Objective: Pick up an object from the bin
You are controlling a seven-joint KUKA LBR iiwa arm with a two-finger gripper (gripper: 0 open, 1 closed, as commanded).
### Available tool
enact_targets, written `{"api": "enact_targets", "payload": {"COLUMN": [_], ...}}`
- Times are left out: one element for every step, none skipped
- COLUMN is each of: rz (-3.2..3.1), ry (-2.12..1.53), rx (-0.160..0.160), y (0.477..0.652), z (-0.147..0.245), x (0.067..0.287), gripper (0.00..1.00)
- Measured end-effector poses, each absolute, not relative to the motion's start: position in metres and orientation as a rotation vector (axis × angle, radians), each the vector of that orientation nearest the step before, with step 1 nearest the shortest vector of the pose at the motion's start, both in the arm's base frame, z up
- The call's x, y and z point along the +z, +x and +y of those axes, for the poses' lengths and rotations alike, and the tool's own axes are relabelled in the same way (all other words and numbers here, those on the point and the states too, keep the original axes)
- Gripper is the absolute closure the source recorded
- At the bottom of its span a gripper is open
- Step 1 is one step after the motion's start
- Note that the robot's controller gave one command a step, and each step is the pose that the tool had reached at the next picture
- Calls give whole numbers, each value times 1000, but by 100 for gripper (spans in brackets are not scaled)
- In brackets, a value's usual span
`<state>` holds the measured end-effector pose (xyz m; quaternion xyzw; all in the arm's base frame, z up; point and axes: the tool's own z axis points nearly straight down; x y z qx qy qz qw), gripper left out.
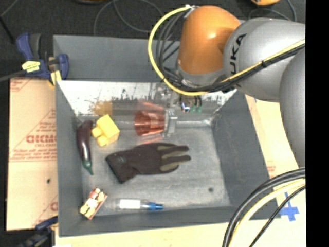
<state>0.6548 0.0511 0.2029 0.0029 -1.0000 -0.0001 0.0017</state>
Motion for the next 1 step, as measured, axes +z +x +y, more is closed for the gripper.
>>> {"api": "enact_targets", "payload": {"rz": [-3146], "ry": [8], "rx": [-2], "y": [656], "z": [51], "x": [208], "gripper": [0]}}
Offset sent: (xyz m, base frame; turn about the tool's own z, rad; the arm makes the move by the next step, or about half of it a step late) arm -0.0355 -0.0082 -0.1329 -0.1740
